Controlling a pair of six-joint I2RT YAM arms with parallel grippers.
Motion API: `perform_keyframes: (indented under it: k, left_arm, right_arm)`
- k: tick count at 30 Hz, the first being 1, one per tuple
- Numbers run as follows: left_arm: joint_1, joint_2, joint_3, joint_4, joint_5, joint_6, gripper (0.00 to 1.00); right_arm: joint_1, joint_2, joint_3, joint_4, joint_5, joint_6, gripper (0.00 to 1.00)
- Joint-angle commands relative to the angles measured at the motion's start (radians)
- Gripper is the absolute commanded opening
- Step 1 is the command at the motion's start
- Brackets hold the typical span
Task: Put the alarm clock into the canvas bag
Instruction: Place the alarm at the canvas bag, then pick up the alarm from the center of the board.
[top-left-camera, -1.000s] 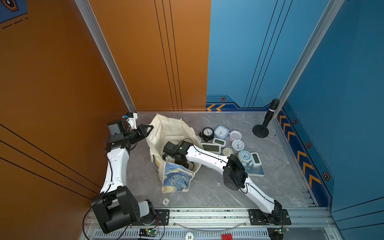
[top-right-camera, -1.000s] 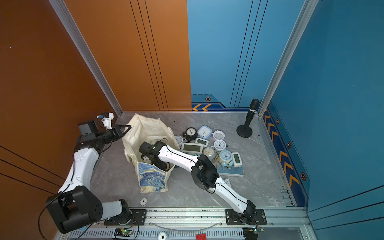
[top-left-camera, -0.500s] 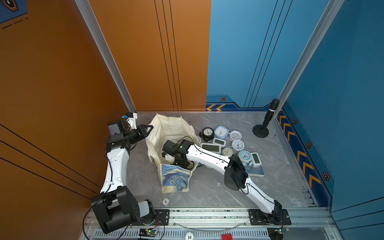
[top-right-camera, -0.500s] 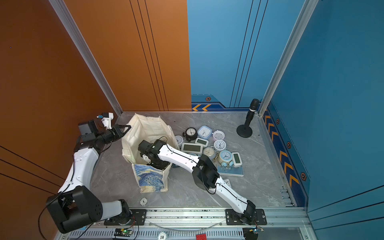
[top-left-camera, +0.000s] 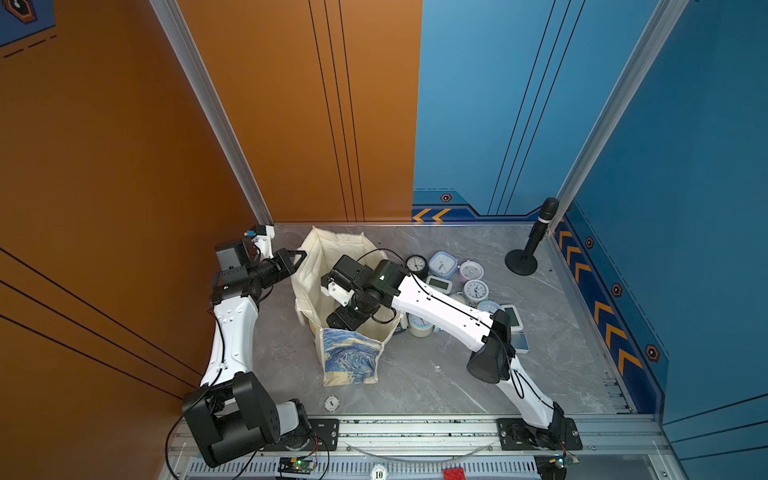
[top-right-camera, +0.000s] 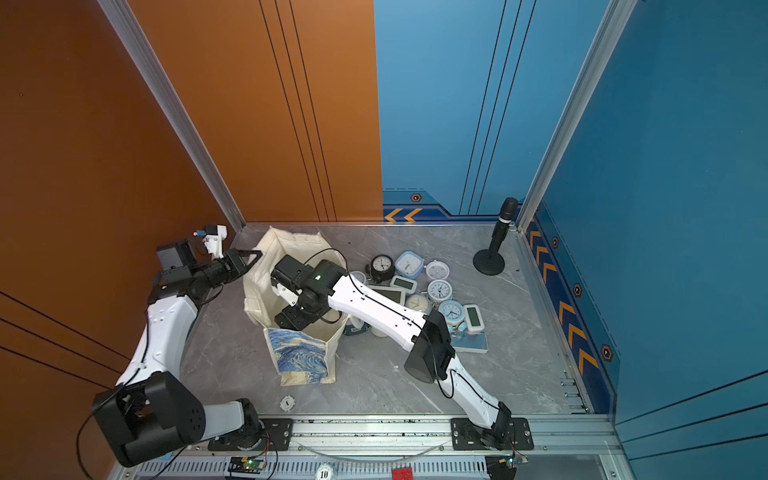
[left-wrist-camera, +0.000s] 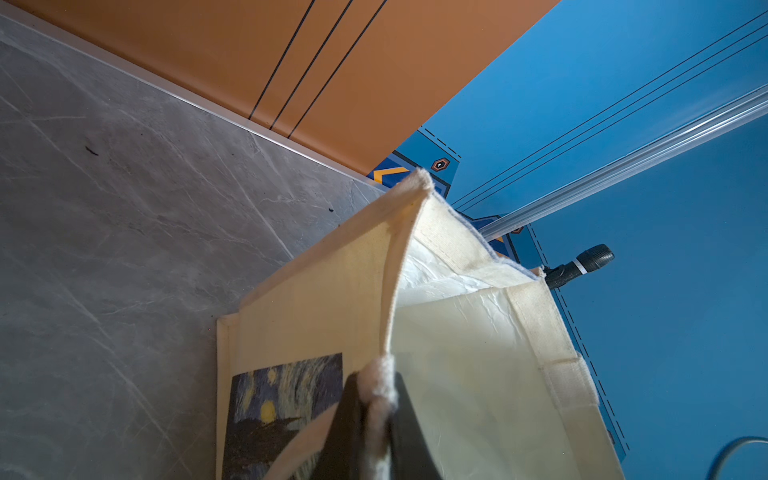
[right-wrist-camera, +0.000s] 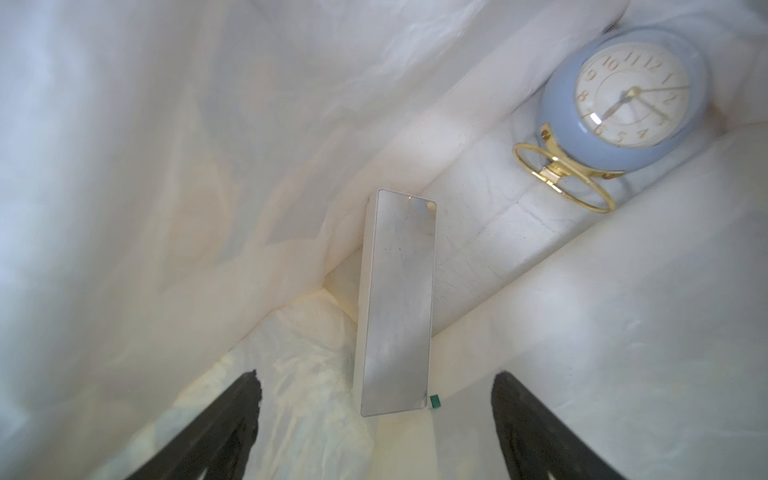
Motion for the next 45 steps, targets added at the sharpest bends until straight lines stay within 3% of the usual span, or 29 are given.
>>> perform_keyframes:
  k: [1, 18, 30, 45]
  left_arm:
    - [0.002, -0.003, -0.013, 0.005, 0.013, 0.001, 0.0]
    - [0.006, -0.005, -0.012, 0.005, 0.013, 0.001, 0.0]
    - [0.013, -0.007, -0.011, 0.005, 0.014, 0.001, 0.0]
    - [0.017, -0.008, -0.01, 0.005, 0.018, -0.002, 0.0]
  right_arm:
    - [-0.012, -0.061, 0.026, -0.029, 0.057, 0.023, 0.88]
    - [-0.109, -0.355, -0.121, -0.028, 0.213, 0.035, 0.87]
    - [-0.248, -0.663, -0.504, -0.025, 0.332, 0.088, 0.87]
    - [-0.406, -0.987, -1.053, -0.015, 0.325, 0.194, 0.88]
